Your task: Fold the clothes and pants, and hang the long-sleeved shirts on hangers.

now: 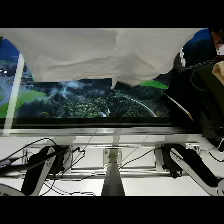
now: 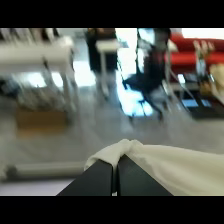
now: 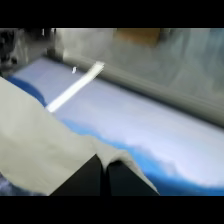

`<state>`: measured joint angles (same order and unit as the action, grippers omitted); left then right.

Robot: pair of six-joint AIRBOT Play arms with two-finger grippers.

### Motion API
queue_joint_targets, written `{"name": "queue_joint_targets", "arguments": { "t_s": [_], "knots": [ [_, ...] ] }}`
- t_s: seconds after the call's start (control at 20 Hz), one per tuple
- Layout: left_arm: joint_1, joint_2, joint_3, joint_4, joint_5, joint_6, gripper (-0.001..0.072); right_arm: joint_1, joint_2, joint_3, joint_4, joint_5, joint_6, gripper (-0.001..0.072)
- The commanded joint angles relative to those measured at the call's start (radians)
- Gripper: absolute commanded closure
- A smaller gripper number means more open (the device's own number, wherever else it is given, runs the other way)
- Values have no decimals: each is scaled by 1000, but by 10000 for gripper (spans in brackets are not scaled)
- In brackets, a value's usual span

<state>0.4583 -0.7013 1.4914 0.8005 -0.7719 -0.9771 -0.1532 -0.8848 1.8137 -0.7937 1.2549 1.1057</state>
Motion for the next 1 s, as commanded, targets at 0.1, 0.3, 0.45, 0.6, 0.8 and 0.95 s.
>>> {"name": "queue_joint_targets", "arguments": {
  "t_s": [0.1,0.3,0.45,0.6,0.8,0.95],
  "knots": [
    [23,158,10,183,58,-84,699,0,176,53,-32,-89,3,699],
    [20,6,-11,246,-196,-119,699,0,70,9,-80,8,119,699],
    [-28,-237,-47,247,-317,-39,699,0,-103,-110,-25,40,171,699],
    [-119,-505,-53,247,-289,-17,698,7,-321,-226,19,10,169,699],
    [-200,-797,-53,241,-164,-18,698,45,-623,-269,-21,-126,157,699],
    [-251,-938,-53,239,-90,-18,698,89,-809,-269,-30,-254,157,698]
  ]
}}
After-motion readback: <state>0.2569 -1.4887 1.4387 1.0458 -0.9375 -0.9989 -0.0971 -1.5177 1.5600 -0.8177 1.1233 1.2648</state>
